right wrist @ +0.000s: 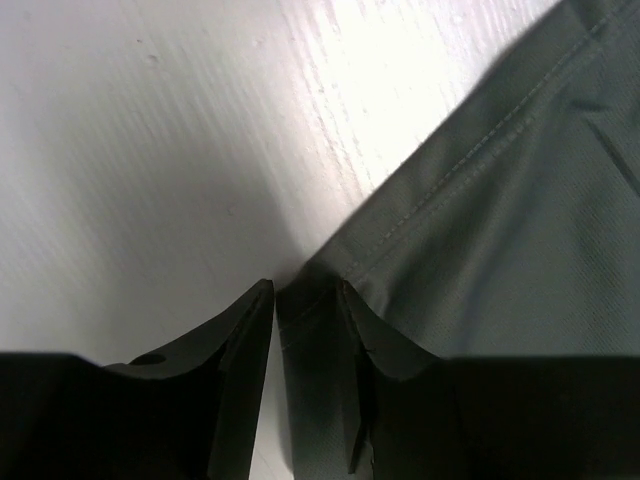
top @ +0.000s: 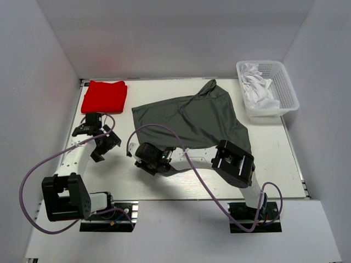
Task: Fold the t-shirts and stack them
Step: Flatten out the tshirt
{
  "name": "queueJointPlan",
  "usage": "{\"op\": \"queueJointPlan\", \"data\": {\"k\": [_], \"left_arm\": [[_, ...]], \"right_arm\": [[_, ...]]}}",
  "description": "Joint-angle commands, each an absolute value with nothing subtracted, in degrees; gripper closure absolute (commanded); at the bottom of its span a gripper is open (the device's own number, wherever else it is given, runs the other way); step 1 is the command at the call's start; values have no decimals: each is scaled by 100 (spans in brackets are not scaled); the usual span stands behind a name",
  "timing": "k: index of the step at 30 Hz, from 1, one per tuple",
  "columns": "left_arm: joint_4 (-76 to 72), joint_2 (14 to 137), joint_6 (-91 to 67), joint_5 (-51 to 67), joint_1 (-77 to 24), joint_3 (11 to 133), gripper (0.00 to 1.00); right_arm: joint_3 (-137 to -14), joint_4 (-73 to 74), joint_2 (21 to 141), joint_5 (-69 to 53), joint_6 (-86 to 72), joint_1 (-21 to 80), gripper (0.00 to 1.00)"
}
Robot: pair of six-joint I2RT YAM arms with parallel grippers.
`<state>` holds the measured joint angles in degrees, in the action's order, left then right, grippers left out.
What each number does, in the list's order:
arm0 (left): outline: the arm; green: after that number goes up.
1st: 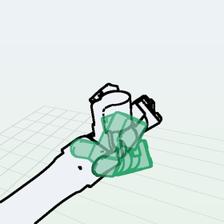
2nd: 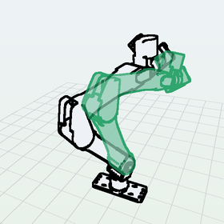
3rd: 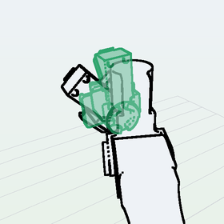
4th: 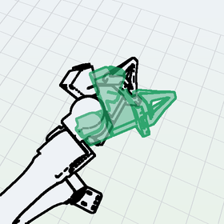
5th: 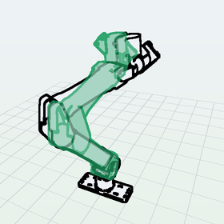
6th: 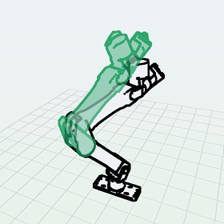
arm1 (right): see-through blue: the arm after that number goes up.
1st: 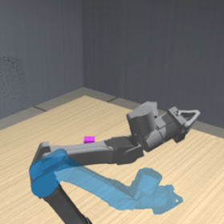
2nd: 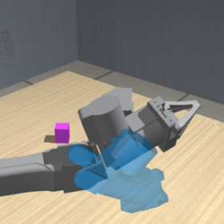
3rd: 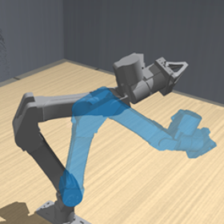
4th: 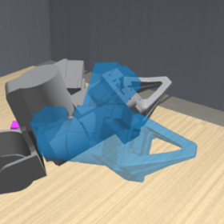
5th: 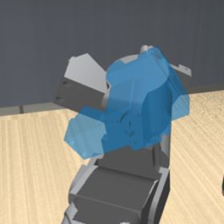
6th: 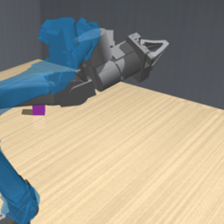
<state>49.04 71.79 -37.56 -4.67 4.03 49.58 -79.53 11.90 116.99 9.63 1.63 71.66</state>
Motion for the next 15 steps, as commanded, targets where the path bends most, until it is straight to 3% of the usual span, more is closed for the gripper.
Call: {"op": "queueJointPlan", "data": {"k": [1,4,5,6,7,8,15], "left_arm": [[4852,7040,-3700,-404,448,5194,0],[4852,7040,-3700,-404,448,5194,0],[4852,7040,-3700,-404,448,5194,0],[4852,7040,-3700,-404,448,5194,0],[4852,7040,-3700,-404,448,5194,0],[4852,7040,-3700,-404,448,5194,0],[4615,6987,-3410,289,448,5194,0]], "right_arm": [[-7822,1195,11698,1283,105,7181,62],[-7752,1187,11794,1152,79,7189,62],[-7752,1169,11821,1099,36,7181,69],[-7700,1134,11847,977,35,7181,88],[-7717,1203,11882,941,35,7189,97],[-7734,1082,11892,888,-156,7181,100],[-7840,870,11172,686,-623,6996,100]]}}
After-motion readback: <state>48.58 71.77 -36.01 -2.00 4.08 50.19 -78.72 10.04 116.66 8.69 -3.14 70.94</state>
